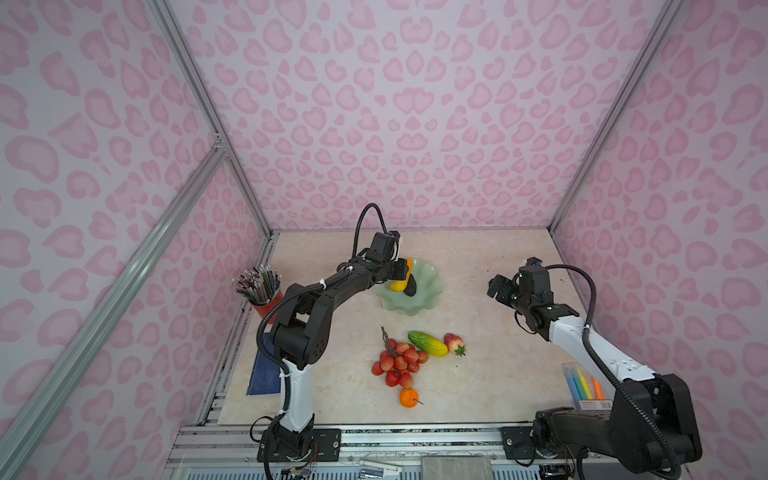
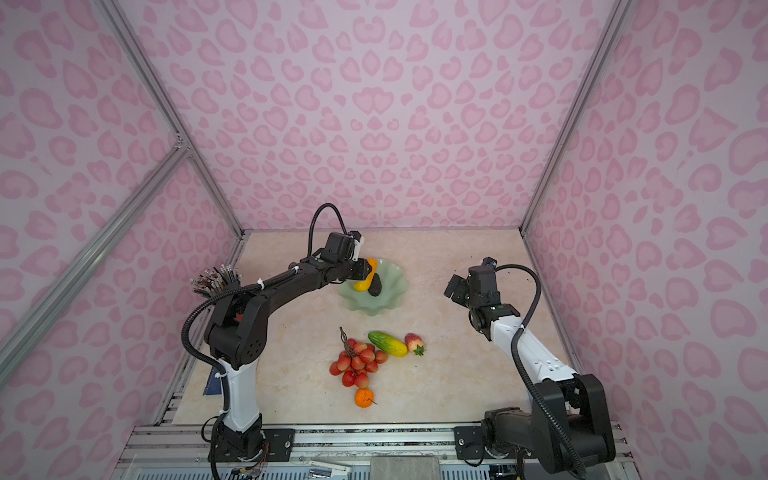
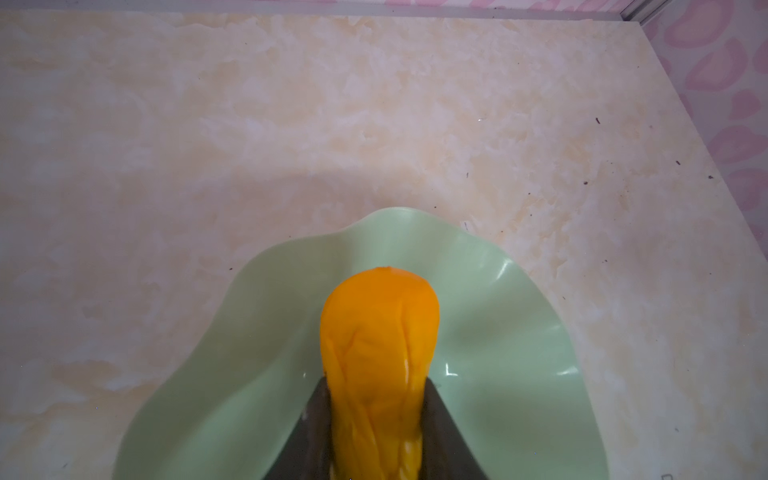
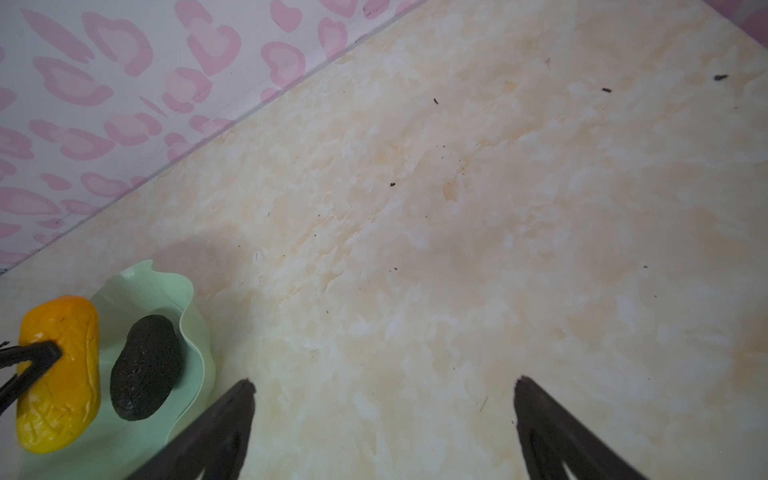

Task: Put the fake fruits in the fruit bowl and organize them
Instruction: 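Carry the yellow squash into the bowl and release it with left gripper, then grasp the pink-red peach with the right gripper while left arm withdraws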

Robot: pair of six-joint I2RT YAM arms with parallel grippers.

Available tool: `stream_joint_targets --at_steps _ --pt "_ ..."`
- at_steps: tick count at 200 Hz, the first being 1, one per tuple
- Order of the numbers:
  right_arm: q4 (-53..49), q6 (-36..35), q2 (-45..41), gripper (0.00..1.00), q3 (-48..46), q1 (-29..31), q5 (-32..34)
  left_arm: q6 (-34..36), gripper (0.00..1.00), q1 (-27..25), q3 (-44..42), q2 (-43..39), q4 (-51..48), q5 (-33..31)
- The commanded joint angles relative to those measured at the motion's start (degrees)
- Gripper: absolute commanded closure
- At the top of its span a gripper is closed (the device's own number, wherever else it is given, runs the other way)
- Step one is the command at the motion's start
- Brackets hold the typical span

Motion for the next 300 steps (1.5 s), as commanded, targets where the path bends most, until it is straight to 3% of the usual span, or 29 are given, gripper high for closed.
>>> stream_joint_targets --at_steps 1,24,41,74,103,161,223,252,270,300 --pt "-2.0 -1.6 1.2 0.04 0.8 0.0 -1.9 -1.0 0.65 0.2 0.9 1.4 1.2 0.3" --pt "-2.7 -2.1 2.2 0.05 1.1 0.2 -4.2 -1.1 0.42 0.3 0.2 0.9 1.4 -0.1" --pt "-3.2 -2.5 2.7 0.06 1.1 1.1 -4.9 -1.2 0.34 0.4 -0.2 0.0 1.5 -0.6" --pt "-5.6 -4.0 3.0 0.09 1.6 4.8 -5.3 -0.6 0.33 0.7 -1.4 -4.8 2.8 -0.8" --pt "-9.6 -4.8 3.3 0.12 2.0 11.4 -5.7 0.4 0.33 0.7 -3.8 -13.1 4.7 -2.5" --pt "-9.7 2.8 4.1 0.15 -4.0 25.9 -2.9 -1.0 0.31 0.7 -17.4 -32.1 17.7 -5.8" --pt "-4.2 6.6 8.7 0.29 -7.3 27.4 -4.1 -4.8 0.22 0.7 -35.0 -48.5 23.1 -7.3" --pt "-4.4 7.0 9.0 0.46 -7.5 27.4 -3.6 -6.2 0.2 0.7 -41.1 -54.3 20.2 -7.8" --pt "-7.1 5.5 7.0 0.54 -6.2 27.5 -0.9 -7.6 0.19 0.7 -45.5 -58.0 18.4 -6.9" --pt "-12.4 1.5 1.5 0.57 -1.6 27.4 7.0 -9.6 0.19 0.7 -51.2 -63.9 15.5 -3.6"
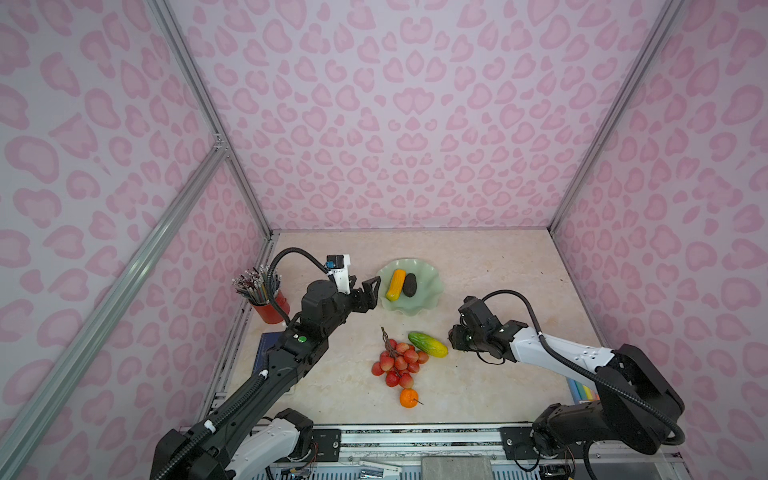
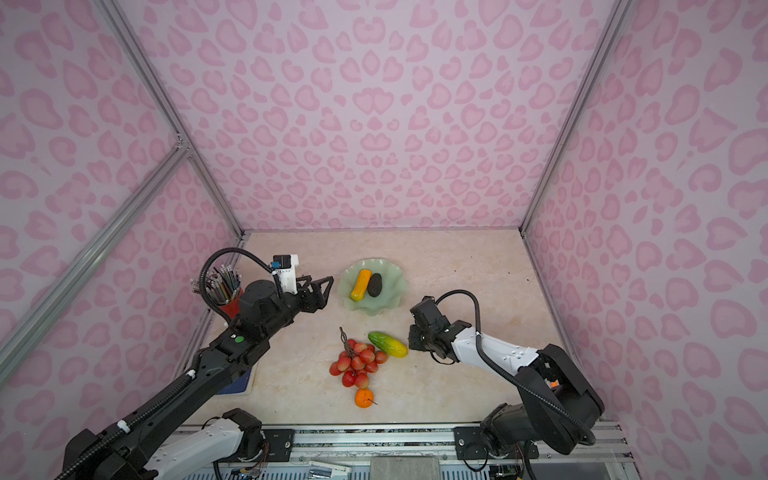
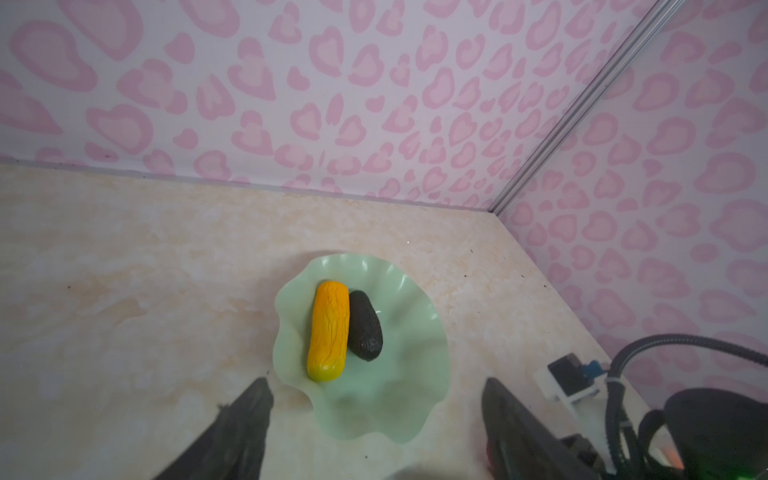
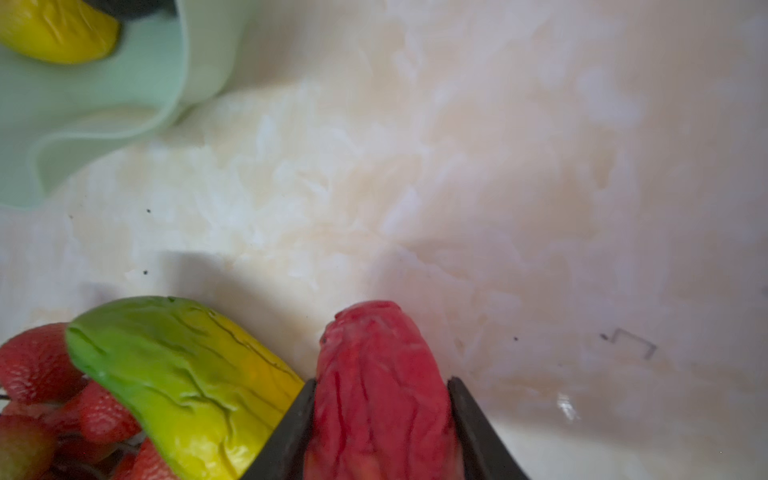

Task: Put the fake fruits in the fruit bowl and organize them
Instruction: 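Grasp the pink-red peach with the right gripper while left arm withdraws, then place the peach in the bowl with right gripper while left gripper reaches the orange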

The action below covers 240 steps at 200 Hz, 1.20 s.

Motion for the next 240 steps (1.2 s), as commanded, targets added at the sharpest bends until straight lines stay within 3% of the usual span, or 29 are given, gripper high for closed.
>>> stream_joint_targets --at_steps 1,32,61,91,144,171,193,240 --pt "-3.6 -3.7 -3.2 0.57 2.9 0.0 7.7 -2.5 0.19 0.1 -3.1 -3.5 -2.2 3.0" --pt "3.9 -7.2 -3.0 0.57 7.5 0.0 10.1 -4.8 0.21 -0.3 -7.9 -7.1 -3.6 7.6" --pt "6.7 -8.9 6.9 0.57 17.3 0.0 7.9 -7.4 0.23 -2.6 -11.2 -9.9 -4.8 9.4" --pt "6.4 -11.0 19.9 0.57 28.8 -0.1 4.0 -8.0 0.24 -8.4 -13.1 -12.1 -7.2 7.9" --pt "6.1 -12.8 33.8 0.55 38.6 -1.5 0.7 -5.4 0.26 -20.3 -12.7 -11.7 -13.1 1.3" --pt "7.1 -10.2 36.6 0.49 38.9 -3.4 -2.6 -3.8 0.27 -24.3 -11.8 -9.8 -15.5 -1.1" --pt "7.2 -9.1 37.0 0.33 38.9 -4.1 -3.7 -3.8 0.28 -27.4 -12.1 -8.1 -15.9 -1.4" --pt "7.8 -10.5 29.3 0.21 37.3 -4.5 -0.1 -2.7 0.29 -33.3 -11.7 -4.6 -18.0 -1.9"
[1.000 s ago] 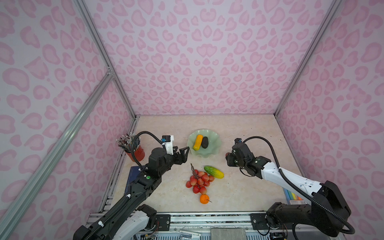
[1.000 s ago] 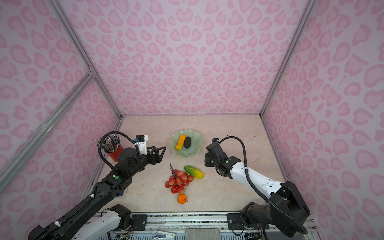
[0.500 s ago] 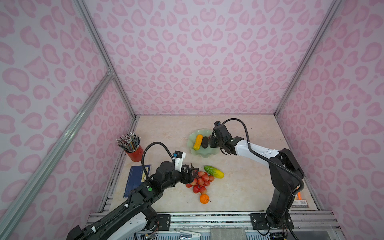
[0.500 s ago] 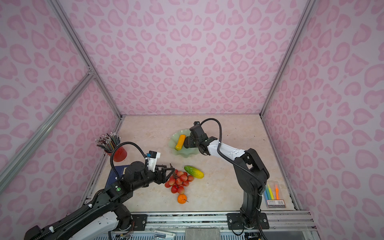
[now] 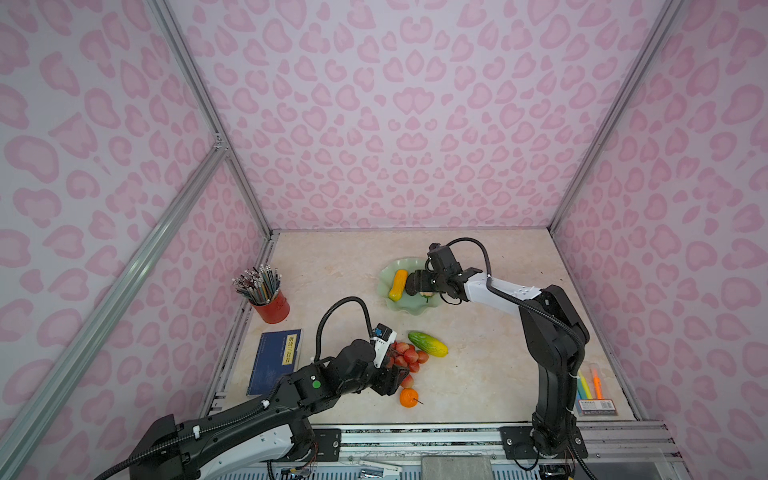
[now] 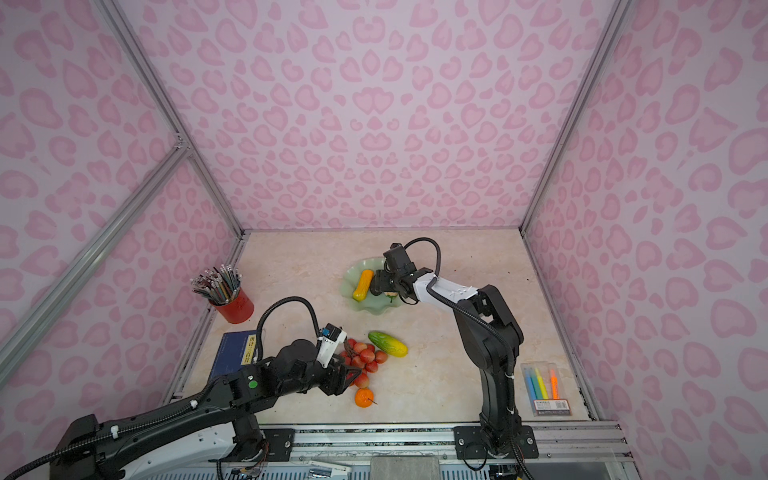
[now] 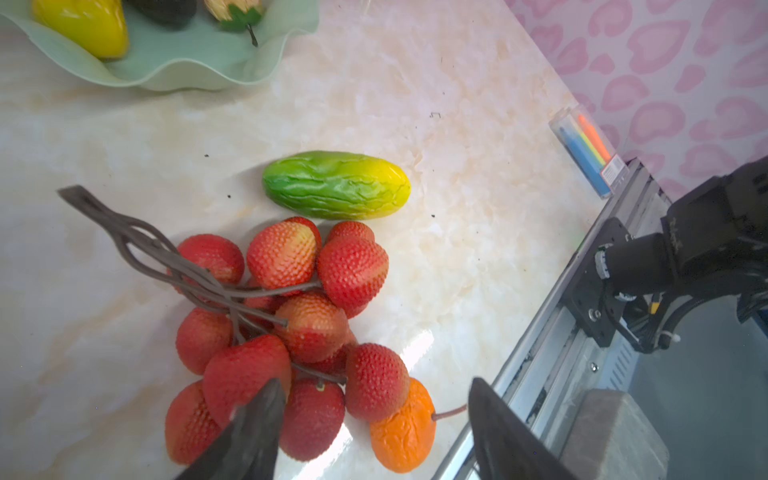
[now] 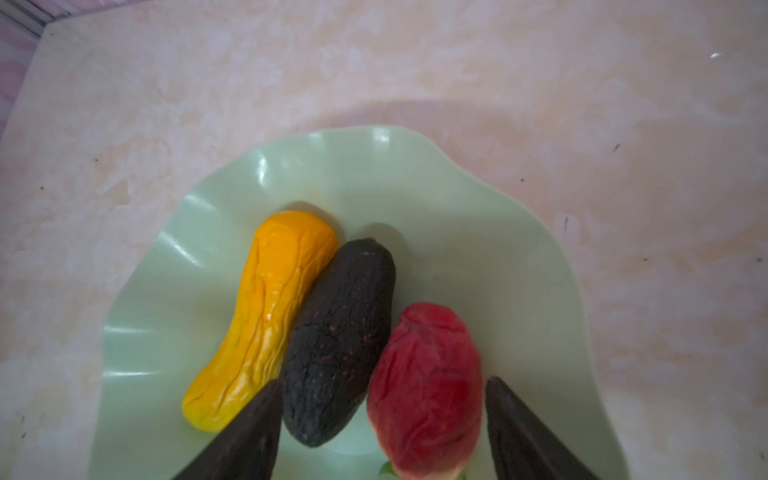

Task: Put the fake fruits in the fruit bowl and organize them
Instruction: 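Place the peach in the bowl with right gripper while left gripper reaches the orange, then grasp the orange with the left gripper and lift it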

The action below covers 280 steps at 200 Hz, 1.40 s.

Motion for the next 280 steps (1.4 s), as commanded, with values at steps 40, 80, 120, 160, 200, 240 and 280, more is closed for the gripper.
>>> stream_joint_targets --at_steps 40,80,120,160,200,240,280 --pt "3.4 -1.0 -14.9 0.15 -6.6 -0.9 6.8 1.8 0.3 -6.6 1.2 4.2 -1.7 -1.0" --pt "4.8 -0.4 -23.3 0.1 -14.1 -1.0 10.2 1.1 0.27 -9.6 2.5 11.3 -0.2 -0.6" --pt "5.0 -0.1 -28.6 0.08 -19.9 -1.3 13.1 2.0 0.28 -10.0 5.3 20.2 0.0 1.4" --pt "2.8 -0.1 -30.5 0.08 -21.1 -2.1 13.5 2.2 0.3 -10.2 6.7 25.2 0.7 3.9" --pt "3.5 0.2 -30.5 0.08 -21.6 -3.0 13.1 1.9 0.46 -10.2 7.1 26.0 -0.1 3.5" --pt "3.7 0.3 -30.1 0.08 -21.4 -3.4 12.6 2.0 0.58 -10.2 7.7 21.3 -1.5 3.0" --pt "4.0 0.0 -30.5 0.08 -22.2 -3.8 12.6 6.4 0.58 -9.5 15.9 13.0 -9.5 -1.8"
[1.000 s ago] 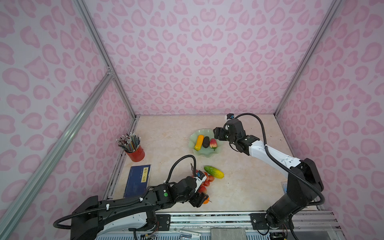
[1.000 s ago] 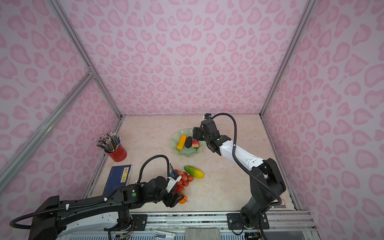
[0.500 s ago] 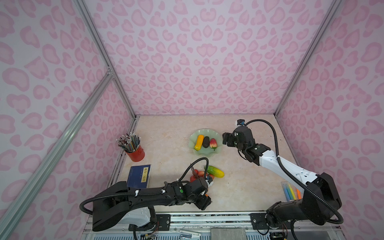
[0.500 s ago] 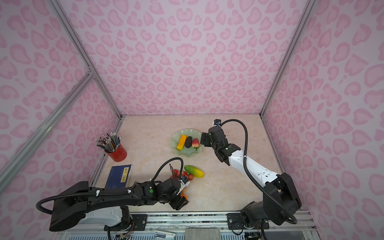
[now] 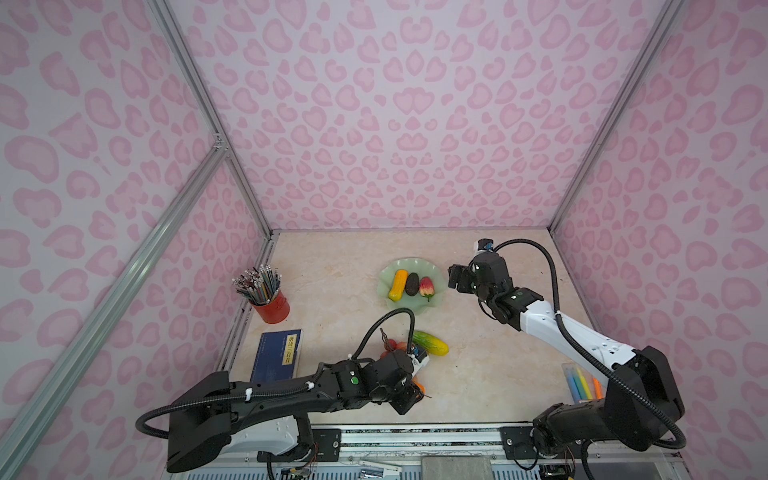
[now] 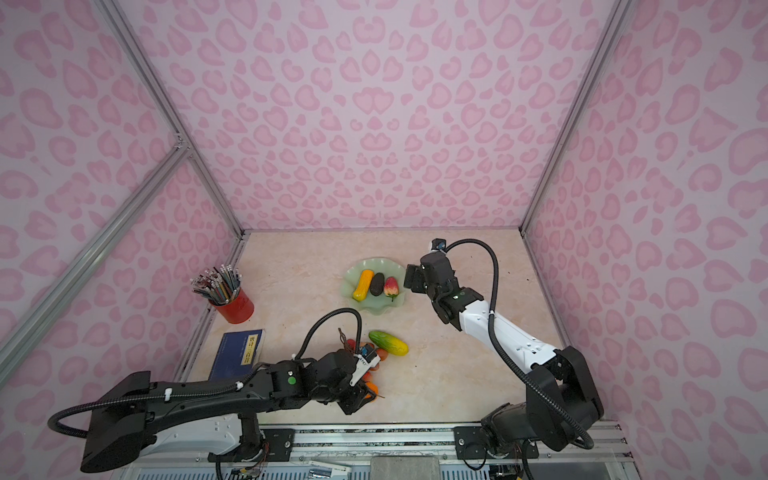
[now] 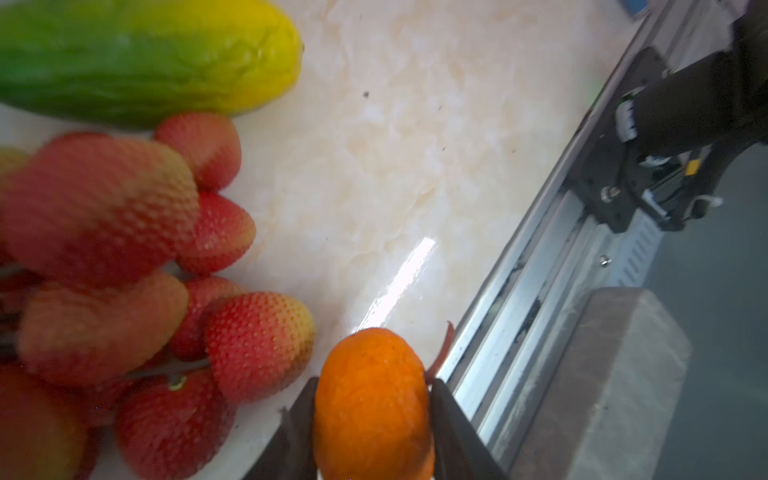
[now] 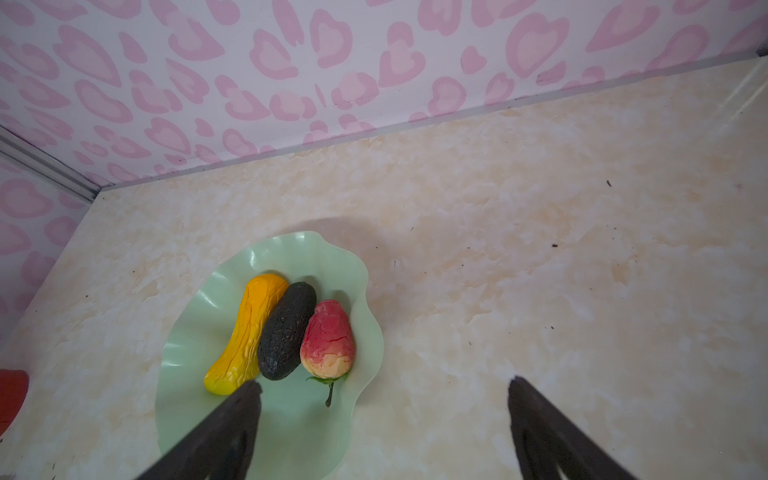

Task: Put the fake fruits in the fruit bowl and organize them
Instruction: 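Grasp the orange with the left gripper and lift it, then lower the orange into the bowl and open the left gripper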

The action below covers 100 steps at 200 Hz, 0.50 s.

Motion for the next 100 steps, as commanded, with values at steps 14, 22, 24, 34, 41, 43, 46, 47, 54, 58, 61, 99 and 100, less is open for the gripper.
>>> stream_joint_targets --at_steps 14,22,24,34,41,43,46,47,54,58,61,99,100 --pt "0.2 -0.2 -0.3 0.08 -0.9 -0.7 0.3 6.0 0.57 2.6 8.0 -4.4 -6.9 -5.4" --pt "0.1 -0.2 -0.4 0.08 -0.9 -0.9 0.3 7.5 0.57 4.4 9.2 -4.8 -7.0 -5.7" --pt "0.1 -0.3 -0.4 0.08 -1.0 -0.9 0.2 7.9 0.57 4.9 9.4 -4.9 -6.9 -5.8" --pt "0.0 -0.3 -0.8 0.08 -1.1 -1.2 0.1 9.7 0.57 8.1 10.1 -5.0 -5.3 -5.4" --pt "0.0 -0.5 -1.1 0.08 -1.3 -1.2 0.1 11.0 0.57 10.6 10.5 -4.7 -3.8 -4.7" --pt "0.0 -0.4 -1.1 0.08 -1.4 -1.2 0.1 11.4 0.57 11.4 10.7 -4.5 -3.4 -4.6" --pt "0.0 -0.4 -1.2 0.08 -1.5 -1.3 0.1 11.9 0.57 12.4 11.1 -4.1 -2.8 -4.1" --pt "0.0 -0.4 -1.2 0.08 -1.5 -1.2 0.0 12.0 0.57 12.9 11.2 -4.0 -2.6 -4.0" --pt "0.0 -0.5 -1.4 0.08 -1.7 -1.3 -0.1 13.5 0.57 15.4 12.3 -2.7 -1.2 -3.1" --pt "-0.1 -0.6 -1.5 0.08 -1.7 -1.3 -0.2 14.6 0.57 16.6 13.1 -1.8 -0.4 -2.7" --pt "-0.2 -0.7 -1.6 0.08 -1.8 -1.4 -0.3 15.3 0.57 17.4 13.8 -0.9 0.1 -2.7" --pt "-4.7 -4.3 -3.1 0.09 -1.2 -1.3 -1.7 20.0 0.58 27.3 24.2 13.0 4.6 3.2" --pt "-4.8 -4.5 -3.2 0.09 -1.2 -1.3 -1.6 20.0 0.58 27.5 24.4 13.5 4.7 3.3"
